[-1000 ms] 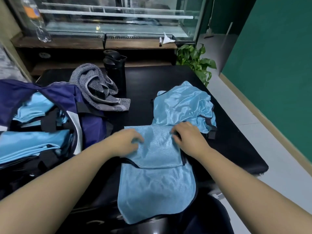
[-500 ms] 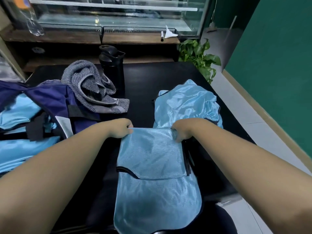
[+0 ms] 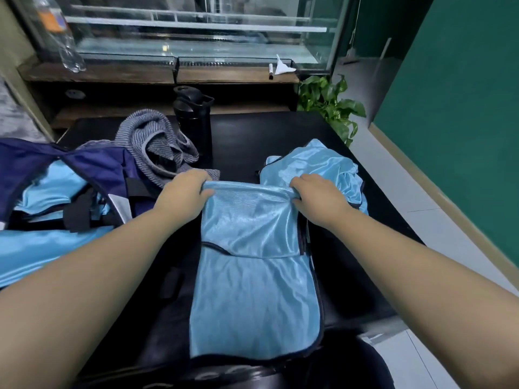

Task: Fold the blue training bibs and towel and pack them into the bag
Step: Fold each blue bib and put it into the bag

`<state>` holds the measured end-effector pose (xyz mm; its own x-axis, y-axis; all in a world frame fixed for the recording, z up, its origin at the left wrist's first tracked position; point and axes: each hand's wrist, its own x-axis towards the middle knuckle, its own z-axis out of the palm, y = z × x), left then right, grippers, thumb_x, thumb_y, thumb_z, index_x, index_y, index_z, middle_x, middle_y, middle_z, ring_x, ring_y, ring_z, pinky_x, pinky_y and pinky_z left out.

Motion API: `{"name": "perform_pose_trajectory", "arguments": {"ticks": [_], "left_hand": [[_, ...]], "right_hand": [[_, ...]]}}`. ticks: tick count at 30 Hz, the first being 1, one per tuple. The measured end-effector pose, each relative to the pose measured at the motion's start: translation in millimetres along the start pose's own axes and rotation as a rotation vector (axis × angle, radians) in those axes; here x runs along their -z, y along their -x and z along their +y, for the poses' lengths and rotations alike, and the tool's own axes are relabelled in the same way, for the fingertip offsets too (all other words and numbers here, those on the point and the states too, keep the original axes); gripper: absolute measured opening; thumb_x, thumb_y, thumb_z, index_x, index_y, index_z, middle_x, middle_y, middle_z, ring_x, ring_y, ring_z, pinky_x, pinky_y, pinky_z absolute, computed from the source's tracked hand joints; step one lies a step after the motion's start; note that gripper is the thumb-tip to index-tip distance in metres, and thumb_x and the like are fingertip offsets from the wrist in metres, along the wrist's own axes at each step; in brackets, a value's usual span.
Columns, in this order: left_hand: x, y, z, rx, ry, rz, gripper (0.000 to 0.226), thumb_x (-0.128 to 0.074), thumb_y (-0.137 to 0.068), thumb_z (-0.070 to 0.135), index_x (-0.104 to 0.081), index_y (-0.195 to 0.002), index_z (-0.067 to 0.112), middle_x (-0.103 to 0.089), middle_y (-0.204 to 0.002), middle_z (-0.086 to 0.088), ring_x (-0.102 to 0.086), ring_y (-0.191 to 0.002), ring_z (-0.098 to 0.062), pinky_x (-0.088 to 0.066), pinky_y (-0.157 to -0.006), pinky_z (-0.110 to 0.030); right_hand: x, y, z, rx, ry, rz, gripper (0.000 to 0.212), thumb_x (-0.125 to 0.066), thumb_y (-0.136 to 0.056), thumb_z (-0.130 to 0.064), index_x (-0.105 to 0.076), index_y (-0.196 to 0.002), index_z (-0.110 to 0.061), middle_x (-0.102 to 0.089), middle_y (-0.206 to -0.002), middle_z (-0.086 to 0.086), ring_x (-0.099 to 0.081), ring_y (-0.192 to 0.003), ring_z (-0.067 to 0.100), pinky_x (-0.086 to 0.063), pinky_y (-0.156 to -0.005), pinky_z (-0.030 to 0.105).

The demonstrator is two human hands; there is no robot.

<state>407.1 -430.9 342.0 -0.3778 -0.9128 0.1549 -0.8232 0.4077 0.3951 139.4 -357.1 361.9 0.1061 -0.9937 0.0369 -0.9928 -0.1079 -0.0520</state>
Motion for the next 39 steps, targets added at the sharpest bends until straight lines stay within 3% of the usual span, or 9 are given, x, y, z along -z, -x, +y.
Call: {"name": "perform_pose_trajectory", "arguments": {"ticks": [3,6,11,17,21,26,31,35,39], "left_hand": [[17,20,0,-0.099,0.059,0.106,0.006,-0.061,-0.091,0.019,-0.055,-0.089,0.019,-0.056,-0.091,0.0,-0.053,-0.091,-0.024,-0.044,-0.081,-0.043],[29,55,5,-0.223,0.132,0.093,0.015,-0.063,-0.089,0.013,-0.053,-0.086,0.024,-0.056,-0.087,0.006,-0.053,-0.086,-0.021,-0.041,-0.075,-0.036],[25,126,1,-0.419,0.077,-0.092,0.005,-0.044,-0.082,0.036,-0.044,-0.087,0.036,-0.062,-0.094,0.006,-0.059,-0.088,-0.018,-0.046,-0.078,-0.037],[-16,181,-20,-0.528,-0.096,-0.236,0.018,-0.045,-0.078,0.017,-0.044,-0.089,0.031,-0.056,-0.087,0.014,-0.055,-0.081,-0.014,-0.039,-0.071,-0.026],[-18,186,-14,-0.566,-0.137,-0.244,0.02,-0.043,-0.069,0.014,-0.047,-0.082,0.028,-0.051,-0.079,0.013,-0.046,-0.076,-0.011,-0.033,-0.067,-0.022],[-18,160,7,-0.465,-0.185,-0.276,0.026,-0.048,-0.072,0.011,-0.041,-0.08,0.034,-0.052,-0.072,0.009,-0.05,-0.079,-0.016,-0.035,-0.069,-0.027],[-27,117,35,-0.138,-0.201,-0.24,0.03,-0.038,-0.093,0.005,-0.046,-0.115,0.024,-0.049,-0.111,0.002,-0.048,-0.103,-0.022,-0.035,-0.087,-0.033],[-37,82,27,0.046,-0.158,-0.353,0.028,-0.039,-0.097,0.01,-0.041,-0.123,0.02,-0.053,-0.121,-0.002,-0.049,-0.111,-0.024,-0.035,-0.091,-0.037],[-42,76,18,0.095,-0.082,-0.372,0.017,-0.05,-0.097,0.027,-0.046,-0.111,0.018,-0.057,-0.109,0.001,-0.051,-0.103,-0.022,-0.038,-0.09,-0.036]], "right_hand": [[6,20,-1,0.093,-0.018,0.226,0.01,-0.057,-0.088,-0.012,-0.056,-0.097,-0.008,-0.052,-0.093,0.004,-0.047,-0.094,0.027,-0.032,-0.076,0.034],[5,51,-3,0.185,-0.03,0.341,0.017,-0.069,-0.072,-0.004,-0.059,-0.085,-0.009,-0.055,-0.082,0.005,-0.052,-0.079,0.03,-0.038,-0.069,0.037],[-8,111,-11,0.29,-0.03,0.305,0.033,-0.075,-0.063,-0.014,-0.061,-0.093,-0.015,-0.054,-0.085,0.0,-0.045,-0.082,0.019,-0.031,-0.075,0.03],[-51,166,-24,0.413,0.058,0.139,0.031,-0.062,-0.071,-0.045,-0.059,-0.095,-0.027,-0.052,-0.088,-0.009,-0.045,-0.085,0.012,-0.038,-0.077,0.03],[-64,174,-34,0.341,0.08,0.163,0.039,-0.043,-0.079,-0.06,-0.064,-0.087,-0.029,-0.053,-0.085,-0.011,-0.05,-0.082,0.011,-0.029,-0.08,0.028],[-63,167,-60,0.393,0.02,0.13,0.046,-0.042,-0.077,-0.061,-0.061,-0.1,-0.026,-0.059,-0.094,-0.01,-0.056,-0.088,0.014,-0.035,-0.079,0.029],[-83,167,-75,0.434,-0.003,0.109,0.036,-0.063,-0.077,-0.045,-0.056,-0.107,-0.027,-0.059,-0.096,-0.01,-0.057,-0.086,0.014,-0.026,-0.077,0.028],[-93,170,-72,0.461,-0.074,0.161,0.022,-0.048,-0.086,-0.038,-0.058,-0.103,-0.028,-0.058,-0.098,-0.012,-0.054,-0.084,0.013,-0.027,-0.076,0.024],[-101,168,-63,0.482,-0.15,0.187,0.016,-0.052,-0.089,-0.026,-0.061,-0.103,-0.029,-0.058,-0.099,-0.011,-0.053,-0.085,0.014,-0.03,-0.076,0.023]]}}
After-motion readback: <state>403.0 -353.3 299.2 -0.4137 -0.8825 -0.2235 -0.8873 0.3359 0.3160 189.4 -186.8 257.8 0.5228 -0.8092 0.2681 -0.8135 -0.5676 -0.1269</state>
